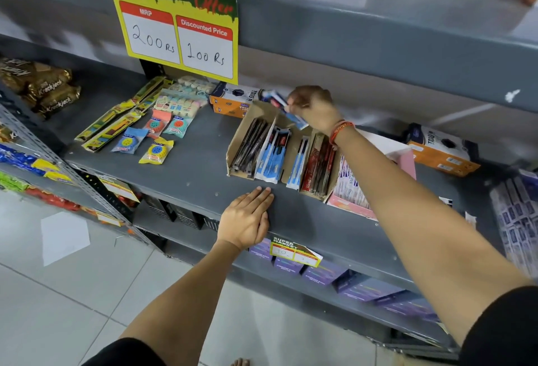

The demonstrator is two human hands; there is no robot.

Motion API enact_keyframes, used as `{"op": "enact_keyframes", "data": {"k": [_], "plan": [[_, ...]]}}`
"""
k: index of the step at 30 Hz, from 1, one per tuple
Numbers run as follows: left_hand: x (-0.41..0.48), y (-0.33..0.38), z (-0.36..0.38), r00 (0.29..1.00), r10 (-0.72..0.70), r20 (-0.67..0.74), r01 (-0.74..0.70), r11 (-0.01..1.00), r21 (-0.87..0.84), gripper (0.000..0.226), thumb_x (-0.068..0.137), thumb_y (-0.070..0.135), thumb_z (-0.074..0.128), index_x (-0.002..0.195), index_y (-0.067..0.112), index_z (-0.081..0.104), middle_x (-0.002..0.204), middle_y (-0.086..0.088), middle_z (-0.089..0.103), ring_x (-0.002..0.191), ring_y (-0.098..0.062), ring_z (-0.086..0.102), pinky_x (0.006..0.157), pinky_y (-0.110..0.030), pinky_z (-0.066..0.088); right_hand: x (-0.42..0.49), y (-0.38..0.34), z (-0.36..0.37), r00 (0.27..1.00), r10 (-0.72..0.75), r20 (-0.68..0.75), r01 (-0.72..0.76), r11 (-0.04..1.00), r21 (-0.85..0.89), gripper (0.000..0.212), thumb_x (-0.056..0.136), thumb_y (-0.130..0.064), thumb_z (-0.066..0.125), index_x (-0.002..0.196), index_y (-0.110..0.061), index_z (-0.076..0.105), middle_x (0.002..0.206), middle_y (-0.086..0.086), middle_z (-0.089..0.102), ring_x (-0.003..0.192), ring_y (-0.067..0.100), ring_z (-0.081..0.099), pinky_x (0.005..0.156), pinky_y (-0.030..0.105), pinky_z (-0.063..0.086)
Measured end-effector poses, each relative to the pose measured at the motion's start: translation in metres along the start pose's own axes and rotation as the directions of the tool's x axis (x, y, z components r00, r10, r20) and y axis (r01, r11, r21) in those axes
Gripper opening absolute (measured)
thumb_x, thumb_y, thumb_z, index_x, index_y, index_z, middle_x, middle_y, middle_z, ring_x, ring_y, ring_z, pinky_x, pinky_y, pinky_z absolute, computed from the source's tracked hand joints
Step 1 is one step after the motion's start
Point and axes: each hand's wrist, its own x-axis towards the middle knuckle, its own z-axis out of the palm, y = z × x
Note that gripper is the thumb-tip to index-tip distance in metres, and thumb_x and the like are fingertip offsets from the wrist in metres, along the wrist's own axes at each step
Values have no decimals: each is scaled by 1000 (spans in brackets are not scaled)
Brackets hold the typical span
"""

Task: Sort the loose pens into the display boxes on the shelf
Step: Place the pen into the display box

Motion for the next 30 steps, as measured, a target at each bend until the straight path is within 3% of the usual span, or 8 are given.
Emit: {"op": "enact_keyframes", "data": {"k": [5,8,11,14,18,23,27,30], "plan": [[0,1,0,1000,0,-16,-1,1000,-9,42,84,21,39,110,5,69,116,-11,68,108,-27,64,90,-38,51,-4,-24,25,964,247,-102,-212,940,268,8,86,1,62,92,-4,64,107,21,70,97,27,66,89,27,53],[0,0,1,1000,1,-14,-1,1000,-14,42,84,21,39,111,6,69,117,-11,68,108,-27,64,90,-38,51,-13,-26,39,922,360,-143,-328,922,208,14,87,-3,58,98,-3,67,91,5,65,85,16,58,56,-4,40],[1,0,1,1000,-6,-2,6,1000,-14,43,84,21,39,112,6,68,118,-10,67,109,-26,63,90,-38,51,-22,-2,57,839,536,94,-544,829,129,28,94,-1,46,67,-9,51,57,1,54,70,8,51,33,6,33],[1,-1,1,1000,-9,1,9,1000,-19,43,84,21,38,113,6,68,118,-10,67,110,-26,63,91,-37,51,-25,-2,65,851,517,-95,-525,846,-95,49,94,-2,41,54,-19,17,53,-3,24,52,13,33,44,23,29],[0,0,2,1000,-3,-2,3,1000,-20,44,84,21,39,112,5,68,118,-10,67,110,-26,63,90,-38,51,-20,8,71,856,475,-204,-503,857,-113,51,92,3,41,56,-19,12,59,3,25,62,19,35,50,29,36],[2,-1,2,1000,6,-11,-6,1000,-20,44,83,21,39,111,4,68,117,-11,68,108,-27,64,88,-38,52,-13,14,79,818,561,-126,-570,820,-56,46,96,-6,37,55,-17,17,56,2,21,51,18,26,67,27,33],[2,-1,3,1000,12,-27,-13,1000,-28,44,82,20,39,110,4,69,116,-11,68,107,-27,64,88,-39,53,-21,21,82,778,619,-111,-627,776,-65,40,95,-6,40,55,-9,35,57,8,39,72,25,48,69,31,41],[2,-1,3,999,22,-30,-23,999,-28,44,82,20,39,110,4,69,116,-11,68,108,-27,64,87,-37,53,-26,18,82,819,552,-158,-572,807,-148,23,91,2,42,81,0,63,95,23,68,95,38,65,80,41,53]]}}
